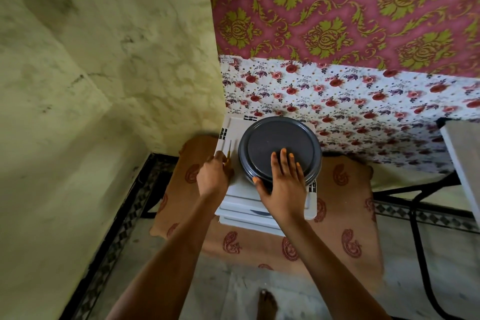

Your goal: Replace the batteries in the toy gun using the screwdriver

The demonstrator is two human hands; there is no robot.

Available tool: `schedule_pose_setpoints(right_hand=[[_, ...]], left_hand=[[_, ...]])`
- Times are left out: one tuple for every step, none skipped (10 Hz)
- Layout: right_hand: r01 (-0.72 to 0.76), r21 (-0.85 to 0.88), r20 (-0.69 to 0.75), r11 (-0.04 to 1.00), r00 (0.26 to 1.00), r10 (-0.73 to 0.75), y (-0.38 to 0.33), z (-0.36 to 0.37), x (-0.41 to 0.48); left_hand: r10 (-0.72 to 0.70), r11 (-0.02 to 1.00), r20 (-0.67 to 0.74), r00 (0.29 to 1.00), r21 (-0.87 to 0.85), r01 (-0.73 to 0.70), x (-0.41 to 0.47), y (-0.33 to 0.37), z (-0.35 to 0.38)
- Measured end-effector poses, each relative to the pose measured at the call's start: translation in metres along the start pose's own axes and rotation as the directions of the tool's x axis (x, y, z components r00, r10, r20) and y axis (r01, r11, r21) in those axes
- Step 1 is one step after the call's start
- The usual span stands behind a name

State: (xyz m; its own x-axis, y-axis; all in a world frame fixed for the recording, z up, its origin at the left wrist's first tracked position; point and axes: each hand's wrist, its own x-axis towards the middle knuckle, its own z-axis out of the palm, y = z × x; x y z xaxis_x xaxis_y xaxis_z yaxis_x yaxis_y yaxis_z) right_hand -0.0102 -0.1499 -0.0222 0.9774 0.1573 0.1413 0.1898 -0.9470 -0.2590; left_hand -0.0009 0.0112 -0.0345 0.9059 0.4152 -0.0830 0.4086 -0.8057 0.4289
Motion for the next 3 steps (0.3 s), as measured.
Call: schedule_pose_setpoints(right_hand=[[0.011,0.008,0.072,1.000,0.997,-0.012,0.001,-0.001,-0.002],[0.019,0.078,0.127,0.997,0.991,-0.029,0.003,-0.014,-0.001],[0.016,0.126,-0.003,0.992,1.000,-0.015,-0.012,-0.065,-0.050]], left_hand=[[0.027,0.999,0.010,1.000,-0.019,-0.027,-0.002,-0.002,-0.005],[0.034,0.999,0.023,0.999,-0.022,-0.033,-0.009,-0.001,-0.021],[0.143,0.989,-0.050,0.988,-0.040,-0.145,-0.055,-0.001,-0.072]])
